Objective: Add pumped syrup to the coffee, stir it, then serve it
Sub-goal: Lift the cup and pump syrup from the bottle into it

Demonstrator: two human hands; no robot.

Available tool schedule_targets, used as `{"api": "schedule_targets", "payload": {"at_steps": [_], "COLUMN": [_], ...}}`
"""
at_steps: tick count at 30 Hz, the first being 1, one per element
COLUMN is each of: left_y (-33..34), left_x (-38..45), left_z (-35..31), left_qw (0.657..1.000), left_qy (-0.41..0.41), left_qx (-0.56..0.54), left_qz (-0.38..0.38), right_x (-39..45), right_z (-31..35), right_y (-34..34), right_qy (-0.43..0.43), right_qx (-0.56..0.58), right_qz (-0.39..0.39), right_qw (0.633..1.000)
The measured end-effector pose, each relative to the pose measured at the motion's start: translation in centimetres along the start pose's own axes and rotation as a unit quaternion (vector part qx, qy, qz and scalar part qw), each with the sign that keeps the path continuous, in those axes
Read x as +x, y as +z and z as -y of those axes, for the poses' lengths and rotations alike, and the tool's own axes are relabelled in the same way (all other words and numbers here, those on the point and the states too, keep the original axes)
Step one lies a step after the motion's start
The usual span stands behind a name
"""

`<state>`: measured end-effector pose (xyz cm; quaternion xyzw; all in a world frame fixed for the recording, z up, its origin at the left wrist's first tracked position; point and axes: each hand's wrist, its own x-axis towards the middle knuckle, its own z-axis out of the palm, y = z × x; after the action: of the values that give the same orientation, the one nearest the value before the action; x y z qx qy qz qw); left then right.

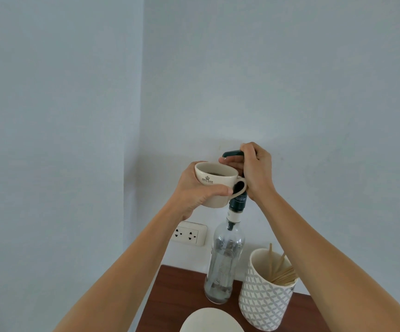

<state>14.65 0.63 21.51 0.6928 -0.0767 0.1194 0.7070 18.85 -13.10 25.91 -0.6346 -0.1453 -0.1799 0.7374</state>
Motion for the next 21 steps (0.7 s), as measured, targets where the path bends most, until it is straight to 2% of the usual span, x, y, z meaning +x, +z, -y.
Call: {"api": "schedule_targets", "payload": {"at_steps": [6, 8, 10, 12, 15, 18, 21], "left_y": [-0.1, -0.1, -0.1, -0.2, -0.3, -0.2, -0.1], "left_x": [-0.2, -0.7, -1.1, -1.6, -3.7, -5.7, -6.5], "left_z": [-0.5, -0.6, -0.5, -0.2, 1.0, 2.5, 3.4], "left_qw": [1.0, 1.0, 1.0, 1.0, 0.999, 0.999, 0.998], "left_qy": [0.013, 0.016, 0.022, 0.028, 0.034, 0.038, 0.055], "left_qx": [-0.005, -0.003, 0.0, -0.001, 0.007, 0.01, 0.013], "left_qz": [-0.001, -0.01, -0.014, -0.015, -0.004, 0.014, 0.02], "right_x": [-0.3, -1.5, -3.4, -5.7, -9.5, -12.1, -12.5], "right_z": [1.0, 0.9, 0.7, 0.3, -1.4, -3.4, -4.0], "right_y": [-0.4, -0.7, -1.2, -1.7, -2.4, -3.1, -3.6], "right_qy": [0.014, 0.006, -0.042, -0.075, -0.048, 0.001, 0.02], "right_qx": [-0.057, -0.092, -0.15, -0.186, -0.21, -0.165, -0.125], "right_qz": [-0.012, -0.055, -0.111, -0.133, -0.085, -0.028, -0.012], "right_qw": [0.998, 0.994, 0.982, 0.971, 0.973, 0.986, 0.992]}}
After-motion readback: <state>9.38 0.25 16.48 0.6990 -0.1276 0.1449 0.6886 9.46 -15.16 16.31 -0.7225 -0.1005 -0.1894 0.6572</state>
